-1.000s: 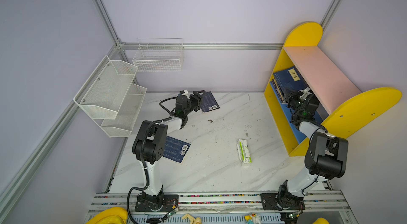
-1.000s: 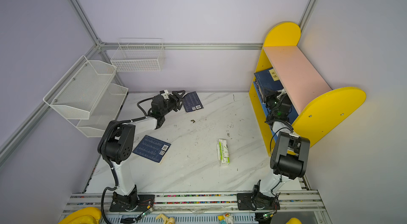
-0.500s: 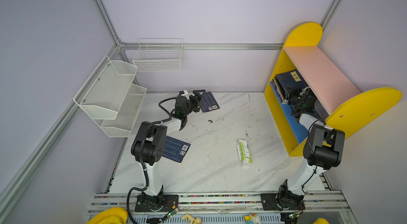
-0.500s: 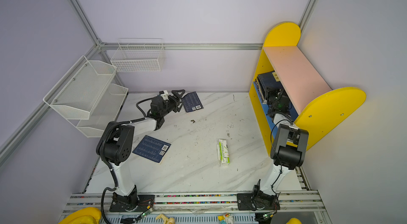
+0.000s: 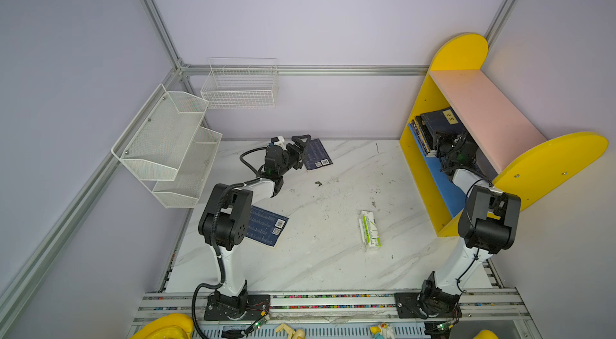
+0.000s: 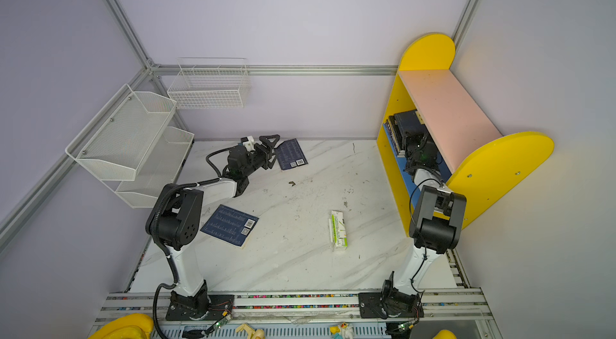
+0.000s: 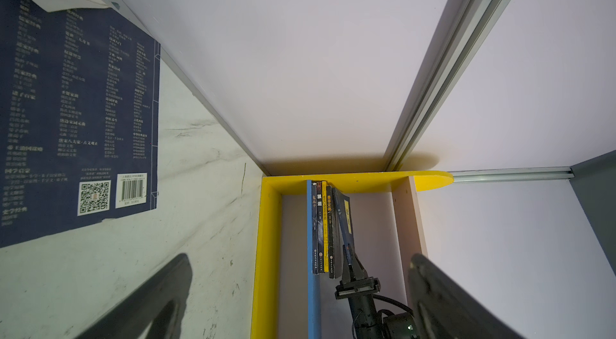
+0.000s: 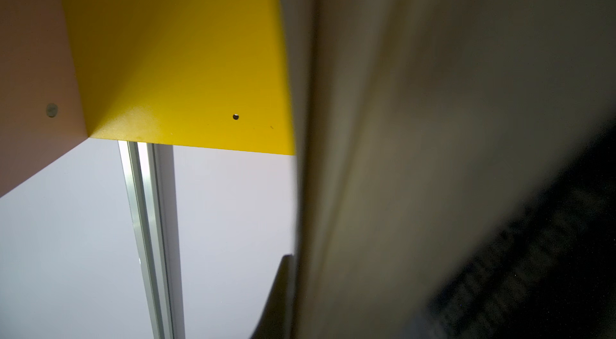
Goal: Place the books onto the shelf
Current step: 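Push the paperback down into the shelf beside the standing books with the right gripper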
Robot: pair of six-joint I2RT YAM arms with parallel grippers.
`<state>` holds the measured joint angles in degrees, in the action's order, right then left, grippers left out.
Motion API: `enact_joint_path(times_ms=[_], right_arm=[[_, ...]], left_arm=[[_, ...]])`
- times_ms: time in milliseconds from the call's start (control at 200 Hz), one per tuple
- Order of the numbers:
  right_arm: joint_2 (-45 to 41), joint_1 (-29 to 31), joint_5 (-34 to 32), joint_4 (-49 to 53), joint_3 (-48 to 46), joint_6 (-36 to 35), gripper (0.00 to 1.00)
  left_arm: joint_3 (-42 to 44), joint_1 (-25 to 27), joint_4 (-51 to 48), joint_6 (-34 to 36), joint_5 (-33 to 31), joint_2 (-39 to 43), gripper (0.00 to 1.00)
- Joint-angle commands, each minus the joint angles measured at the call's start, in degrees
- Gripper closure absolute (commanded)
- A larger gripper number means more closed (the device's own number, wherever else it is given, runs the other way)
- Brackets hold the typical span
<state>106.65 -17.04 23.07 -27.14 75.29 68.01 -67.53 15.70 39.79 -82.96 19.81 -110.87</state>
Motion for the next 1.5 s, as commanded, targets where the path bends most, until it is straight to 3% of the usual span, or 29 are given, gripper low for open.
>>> enact_joint_path(times_ms=[0,605,745,960,1250,1495], right_arm=[[-0.88,0.77,-0.37,-1.58,0.59,-0.54,1.00],[1.10,1.48,-0.88,-2.80,0.39,0.55,1.00],[0.51,1.57,-0.93,-0.74,0.72,1.28,0.74],[-0.71,1.57,0.96,5.16,2.50,0.74,0.53],[-3.25,1.72,0.81,11.25,3.28,-1.01,0.36],[-7.30,2.71,-5.09,26.46,7.03,-6.63,0.27]], left_arm=[[1.79,-0.33,3.51,-0.22,0.74,1.30,0.00],[3.19,-0.46,4.40,-1.51,0.75,1.48,0.00],[3.66,-0.41,5.02,-2.20,0.72,1.25,0.00],[4.07,-0.46,6.28,-3.31,0.82,0.70,0.00],[4.25,-0.43,5.47,-2.37,1.58,1.59,0.00],[5.00,-0.49,5.82,-2.83,2.57,2.14,0.00]])
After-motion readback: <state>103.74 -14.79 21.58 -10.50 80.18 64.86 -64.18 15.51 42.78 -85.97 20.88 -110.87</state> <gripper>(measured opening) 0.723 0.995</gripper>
